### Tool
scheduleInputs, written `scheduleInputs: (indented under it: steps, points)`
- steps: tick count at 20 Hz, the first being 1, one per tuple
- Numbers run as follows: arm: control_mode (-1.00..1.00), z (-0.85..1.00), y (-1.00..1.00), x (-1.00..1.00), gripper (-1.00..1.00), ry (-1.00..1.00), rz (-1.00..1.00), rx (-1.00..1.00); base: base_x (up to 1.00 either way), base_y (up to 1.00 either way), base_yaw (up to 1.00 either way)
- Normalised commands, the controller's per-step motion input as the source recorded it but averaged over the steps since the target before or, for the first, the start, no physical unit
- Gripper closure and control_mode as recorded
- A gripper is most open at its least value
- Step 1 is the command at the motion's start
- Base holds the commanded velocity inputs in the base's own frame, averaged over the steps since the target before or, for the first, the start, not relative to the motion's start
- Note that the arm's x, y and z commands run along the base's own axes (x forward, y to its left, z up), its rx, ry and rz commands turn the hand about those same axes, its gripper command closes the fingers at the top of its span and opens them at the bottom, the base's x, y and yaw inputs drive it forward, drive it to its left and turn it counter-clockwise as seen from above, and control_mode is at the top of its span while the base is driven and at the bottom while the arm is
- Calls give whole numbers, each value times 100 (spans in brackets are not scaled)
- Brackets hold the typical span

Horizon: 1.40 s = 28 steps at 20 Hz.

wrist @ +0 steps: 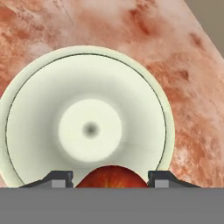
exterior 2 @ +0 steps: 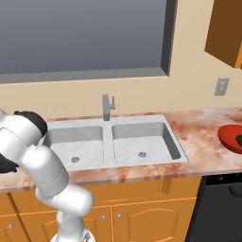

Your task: Pick the avocados from the cabinet and place them in one bowl. Pick the apple from the sink and place it in the other bowl.

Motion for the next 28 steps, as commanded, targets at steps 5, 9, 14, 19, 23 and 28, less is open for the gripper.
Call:
scheduleInputs:
  steps: [5,9,14,19,23,28]
  points:
    - [-100,-25,14,-24,100,-3,8,0,0,0,0]
    - [-100,-25,13,-30,100,-4,5,1,0,0,0]
    - [-100,-28,0,-17,-100,-2,3,6,0,0,0]
    - [-100,-22,-3,2,-100,-7,5,3,0,0,0]
    - [-100,-27,-2,13,-100,-9,6,2,0,0,0]
    - [-100,4,0,3,-100,-3,2,-1,0,0,0]
